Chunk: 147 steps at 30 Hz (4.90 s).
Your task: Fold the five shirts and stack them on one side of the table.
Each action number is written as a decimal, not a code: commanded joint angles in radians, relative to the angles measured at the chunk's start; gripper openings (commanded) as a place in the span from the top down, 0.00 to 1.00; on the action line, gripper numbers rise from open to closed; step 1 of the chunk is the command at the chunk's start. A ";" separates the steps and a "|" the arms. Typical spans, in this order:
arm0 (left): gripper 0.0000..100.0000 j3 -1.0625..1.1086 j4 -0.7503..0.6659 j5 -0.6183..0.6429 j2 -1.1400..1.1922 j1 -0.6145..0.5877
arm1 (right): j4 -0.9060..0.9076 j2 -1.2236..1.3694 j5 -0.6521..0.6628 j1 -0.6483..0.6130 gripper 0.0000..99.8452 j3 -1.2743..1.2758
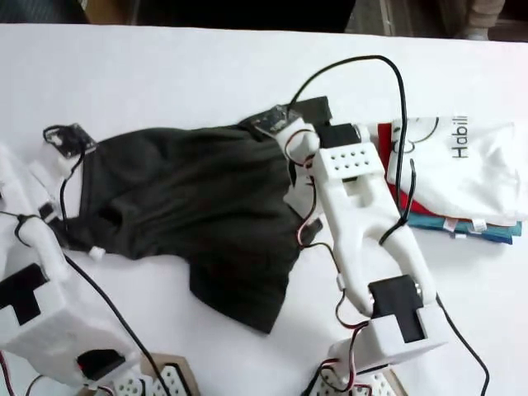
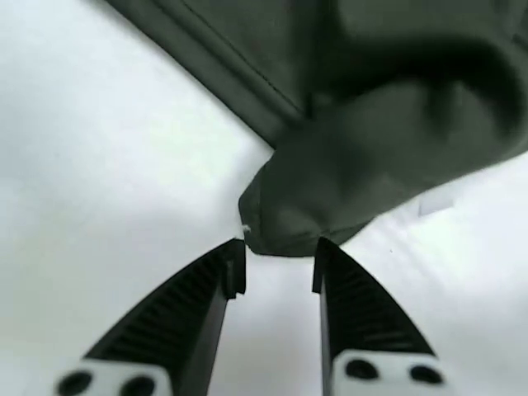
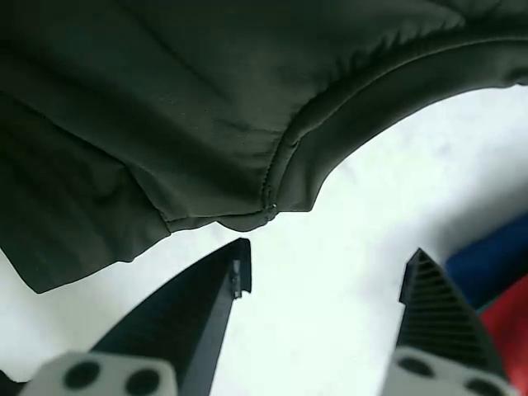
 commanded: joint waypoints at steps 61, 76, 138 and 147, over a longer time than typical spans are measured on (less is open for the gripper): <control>0.97 0.496 0.029 0.104 -0.675 0.127 | -0.381 0.105 -0.104 -0.217 0.70 0.436; 0.97 0.400 0.020 0.229 -0.603 0.193 | 0.039 0.417 0.003 0.027 0.70 -0.370; 0.97 -0.056 0.089 0.468 -0.169 0.207 | -0.114 -0.259 0.043 -0.061 0.98 -0.066; 0.97 -0.536 0.408 0.491 -0.169 0.221 | -0.162 -0.265 0.078 -0.012 0.98 -0.470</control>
